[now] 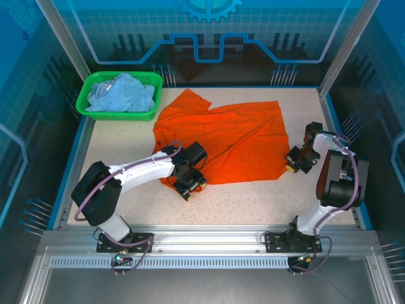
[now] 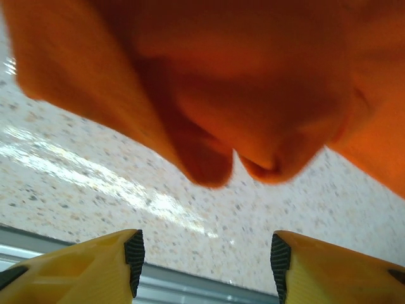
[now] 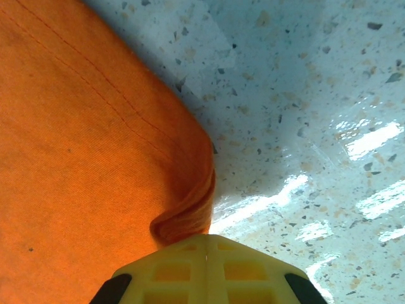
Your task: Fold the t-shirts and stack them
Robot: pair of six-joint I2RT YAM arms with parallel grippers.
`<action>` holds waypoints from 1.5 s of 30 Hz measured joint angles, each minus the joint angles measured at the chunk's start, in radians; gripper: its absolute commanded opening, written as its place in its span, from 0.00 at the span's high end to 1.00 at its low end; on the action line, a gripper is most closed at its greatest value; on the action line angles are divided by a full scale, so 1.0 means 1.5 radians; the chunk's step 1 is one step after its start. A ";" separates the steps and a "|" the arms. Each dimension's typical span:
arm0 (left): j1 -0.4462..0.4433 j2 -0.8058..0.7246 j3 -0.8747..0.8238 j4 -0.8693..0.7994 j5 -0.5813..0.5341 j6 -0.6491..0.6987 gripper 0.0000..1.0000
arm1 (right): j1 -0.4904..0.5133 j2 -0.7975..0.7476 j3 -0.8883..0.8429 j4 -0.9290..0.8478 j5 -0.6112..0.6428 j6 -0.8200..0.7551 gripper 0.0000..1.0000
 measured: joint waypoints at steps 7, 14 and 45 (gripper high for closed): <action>-0.004 0.024 -0.001 0.026 -0.028 -0.026 0.53 | 0.001 -0.002 -0.003 0.005 -0.008 0.002 1.00; -0.009 0.051 -0.001 0.038 -0.031 -0.034 0.61 | 0.001 -0.003 -0.003 0.005 -0.010 0.002 1.00; 0.138 -0.202 -0.100 -0.010 0.076 0.165 1.00 | 0.004 -0.031 -0.001 -0.005 -0.020 -0.001 1.00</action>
